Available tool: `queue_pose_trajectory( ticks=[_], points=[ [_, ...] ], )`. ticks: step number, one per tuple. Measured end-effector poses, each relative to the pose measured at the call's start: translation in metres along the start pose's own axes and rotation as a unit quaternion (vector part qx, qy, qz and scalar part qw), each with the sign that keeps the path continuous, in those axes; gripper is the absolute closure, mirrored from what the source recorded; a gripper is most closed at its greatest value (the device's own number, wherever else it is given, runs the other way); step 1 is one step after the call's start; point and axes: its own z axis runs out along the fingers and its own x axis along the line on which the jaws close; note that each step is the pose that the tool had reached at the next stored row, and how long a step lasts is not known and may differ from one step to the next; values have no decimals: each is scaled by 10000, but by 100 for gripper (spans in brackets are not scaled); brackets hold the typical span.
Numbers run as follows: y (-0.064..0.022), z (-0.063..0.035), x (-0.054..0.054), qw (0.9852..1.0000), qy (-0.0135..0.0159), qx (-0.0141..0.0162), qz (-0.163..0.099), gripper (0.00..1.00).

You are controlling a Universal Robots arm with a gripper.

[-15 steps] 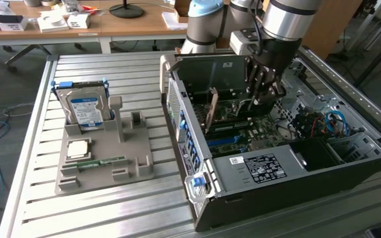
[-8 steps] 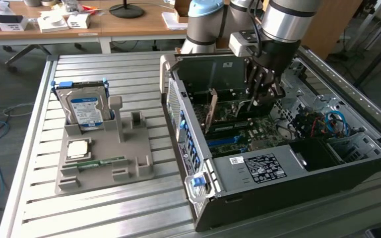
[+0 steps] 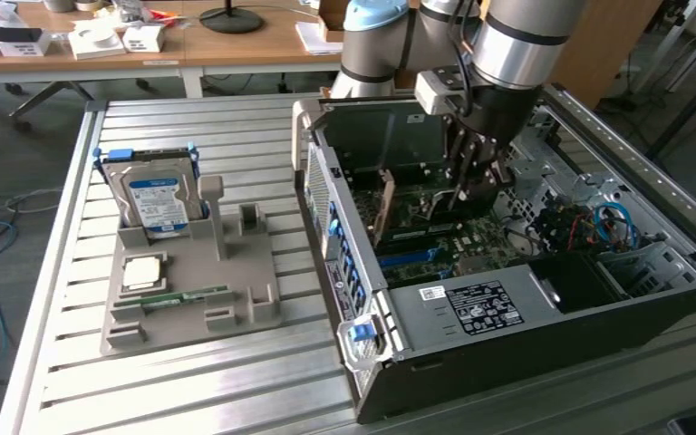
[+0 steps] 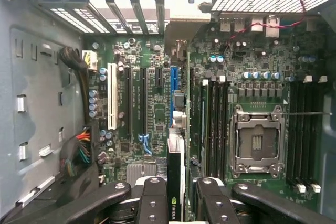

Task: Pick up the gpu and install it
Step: 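Insert the gpu into the slot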

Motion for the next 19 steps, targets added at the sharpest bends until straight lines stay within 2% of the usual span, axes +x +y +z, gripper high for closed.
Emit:
queue_pose_trajectory(
  ticks=[7, 12, 19],
  points=[
    [18, 26, 3, 10000, 0, 1, 2, 74],
    [67, 26, 35, 10000, 0, 6, 1, 74],
    [91, 33, 87, 10000, 0, 6, 1, 74]
  ],
)
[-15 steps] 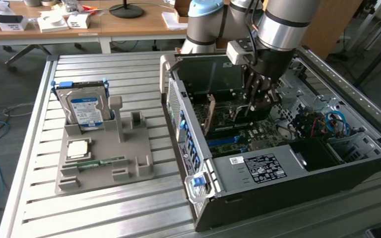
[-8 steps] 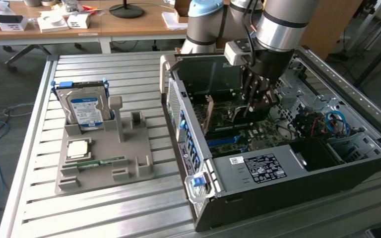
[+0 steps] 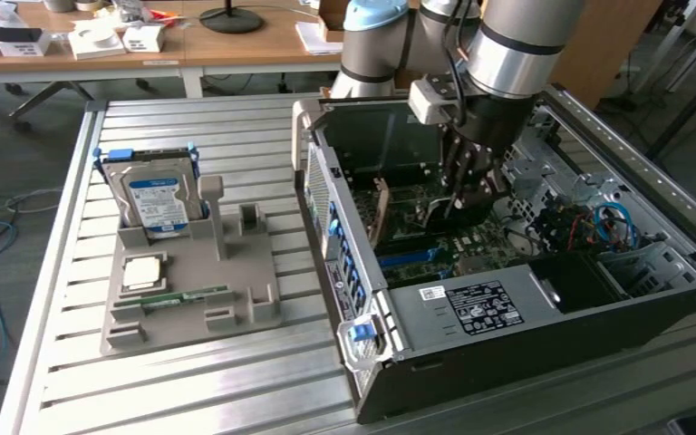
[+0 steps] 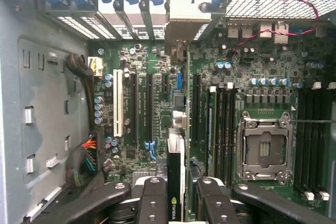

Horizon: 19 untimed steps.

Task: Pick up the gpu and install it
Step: 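Insert the gpu into the slot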

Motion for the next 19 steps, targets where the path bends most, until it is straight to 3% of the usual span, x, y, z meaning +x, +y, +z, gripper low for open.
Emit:
queue_pose_trajectory(
  ticks=[5, 19],
  points=[
    [62, 18, 2, 10000, 1, 0, -1, 74],
    [90, 99, 2, 10000, 1, -1, 0, 74]
  ],
)
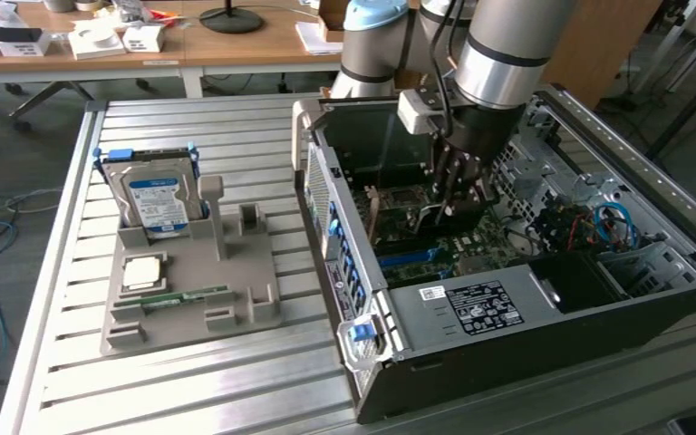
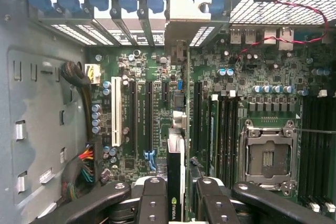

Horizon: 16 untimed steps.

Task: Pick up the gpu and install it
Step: 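Insert the gpu into the slot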

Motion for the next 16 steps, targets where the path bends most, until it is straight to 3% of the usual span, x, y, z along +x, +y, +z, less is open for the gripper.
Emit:
queue_pose_trajectory(
  ticks=[10, 16],
  points=[
    [6, 16, -38, 10000, -1, 1, 1, 74],
    [6, 97, -40, 10000, -1, 0, 1, 74]
  ],
)
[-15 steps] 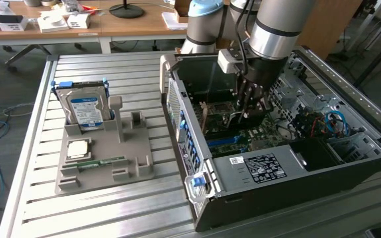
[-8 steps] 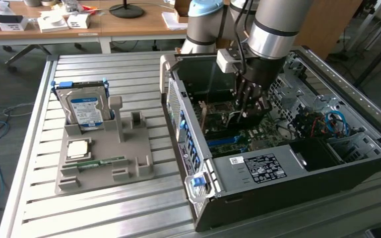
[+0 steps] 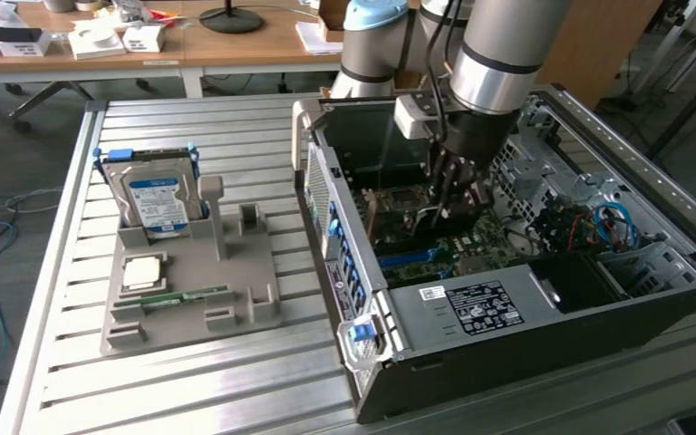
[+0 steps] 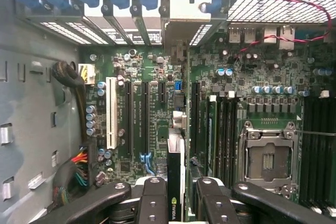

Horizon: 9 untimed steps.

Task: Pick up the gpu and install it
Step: 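Insert the gpu into the slot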

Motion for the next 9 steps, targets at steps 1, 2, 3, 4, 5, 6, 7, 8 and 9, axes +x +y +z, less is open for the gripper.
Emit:
queue_pose_trajectory(
  ticks=[1, 2, 3, 4, 5, 6, 7, 8, 9],
  points=[
    [0, 4, -1, 10000, 0, 0, 0, 74],
    [0, 4, 0, 10000, 0, 0, 0, 74],
    [0, 4, 0, 10000, 1, 0, 0, 74],
    [0, 4, 0, 10000, 1, 0, 0, 74],
    [5, 5, 0, 10000, 2, -1, 1, 74],
    [10, 6, -1, 10000, 1, 0, 2, 74],
    [11, 10, -1, 10000, 0, 1, 1, 74],
    [11, 18, -1, 10000, -1, 1, 0, 74],
    [11, 28, -1, 10000, -1, 1, 0, 74]
  ],
)
